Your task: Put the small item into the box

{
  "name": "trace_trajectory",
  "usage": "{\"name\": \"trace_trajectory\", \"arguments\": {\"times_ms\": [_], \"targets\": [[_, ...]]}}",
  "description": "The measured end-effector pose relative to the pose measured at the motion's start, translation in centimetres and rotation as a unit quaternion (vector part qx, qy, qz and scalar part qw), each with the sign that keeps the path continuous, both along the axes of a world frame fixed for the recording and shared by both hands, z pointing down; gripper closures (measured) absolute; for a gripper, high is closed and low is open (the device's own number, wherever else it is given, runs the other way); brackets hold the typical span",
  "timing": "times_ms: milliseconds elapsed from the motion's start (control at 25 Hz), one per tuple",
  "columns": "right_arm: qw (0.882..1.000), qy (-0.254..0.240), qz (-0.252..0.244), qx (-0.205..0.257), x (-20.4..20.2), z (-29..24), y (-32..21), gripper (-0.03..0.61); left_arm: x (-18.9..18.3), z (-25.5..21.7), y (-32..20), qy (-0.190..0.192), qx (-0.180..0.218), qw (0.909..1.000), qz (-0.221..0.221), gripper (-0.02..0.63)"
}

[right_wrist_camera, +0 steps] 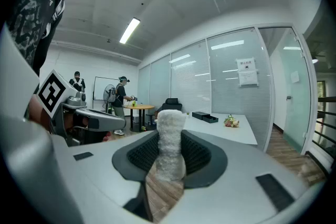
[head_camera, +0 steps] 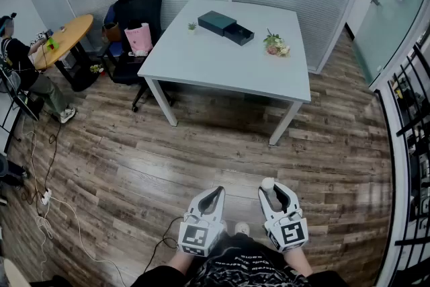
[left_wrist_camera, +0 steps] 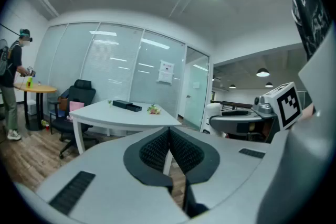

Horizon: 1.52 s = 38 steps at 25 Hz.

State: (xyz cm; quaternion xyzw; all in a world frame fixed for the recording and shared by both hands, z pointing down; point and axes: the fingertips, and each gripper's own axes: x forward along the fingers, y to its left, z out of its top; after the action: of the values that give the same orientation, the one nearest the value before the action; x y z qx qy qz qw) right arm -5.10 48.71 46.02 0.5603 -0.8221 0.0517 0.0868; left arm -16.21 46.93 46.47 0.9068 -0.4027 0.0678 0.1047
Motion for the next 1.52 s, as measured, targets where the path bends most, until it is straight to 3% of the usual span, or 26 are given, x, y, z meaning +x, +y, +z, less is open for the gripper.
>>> {"name": "trace_trajectory", "arguments": {"times_ms": [120, 480, 640, 1160, 1400, 1520], "targets": [[1.0, -0.009, 0.01, 0.0, 0.8, 0.1, 1.0, 0.442, 0.5, -1.3, 0.6, -0.004, 0.036, 0.9993, -0.006, 0.595], [1.0, -0.016, 0.017, -0.008, 3.0, 0.9, 2.0, 0.442, 1.2, -0.7, 1.4, 0.009, 0.008, 0.9995, -0.028, 0.594], [0.999, -0.002, 0.039, 0.005, 3.5, 0.7, 1.7, 0.44, 1.6, -1.0, 1.2, 0.007, 0.03, 0.9993, -0.019, 0.594], [0.994, -0.03, 0.1, 0.017, 2.4, 0.6, -0.3, 0.439, -1.9, 1.3, -0.7, -0.008, 0.012, 0.9999, -0.009, 0.594], [0.997, -0.067, 0.049, -0.006, 0.3, 2.1, -1.0, 0.439, -2.5, 3.8, -1.8, -0.011, -0.028, 0.9993, -0.023, 0.594], [0.998, -0.047, 0.034, -0.011, 0.3, 2.9, -2.1, 0.439, -2.0, 4.4, -2.5, -0.013, -0.031, 0.9991, -0.026, 0.594]]}}
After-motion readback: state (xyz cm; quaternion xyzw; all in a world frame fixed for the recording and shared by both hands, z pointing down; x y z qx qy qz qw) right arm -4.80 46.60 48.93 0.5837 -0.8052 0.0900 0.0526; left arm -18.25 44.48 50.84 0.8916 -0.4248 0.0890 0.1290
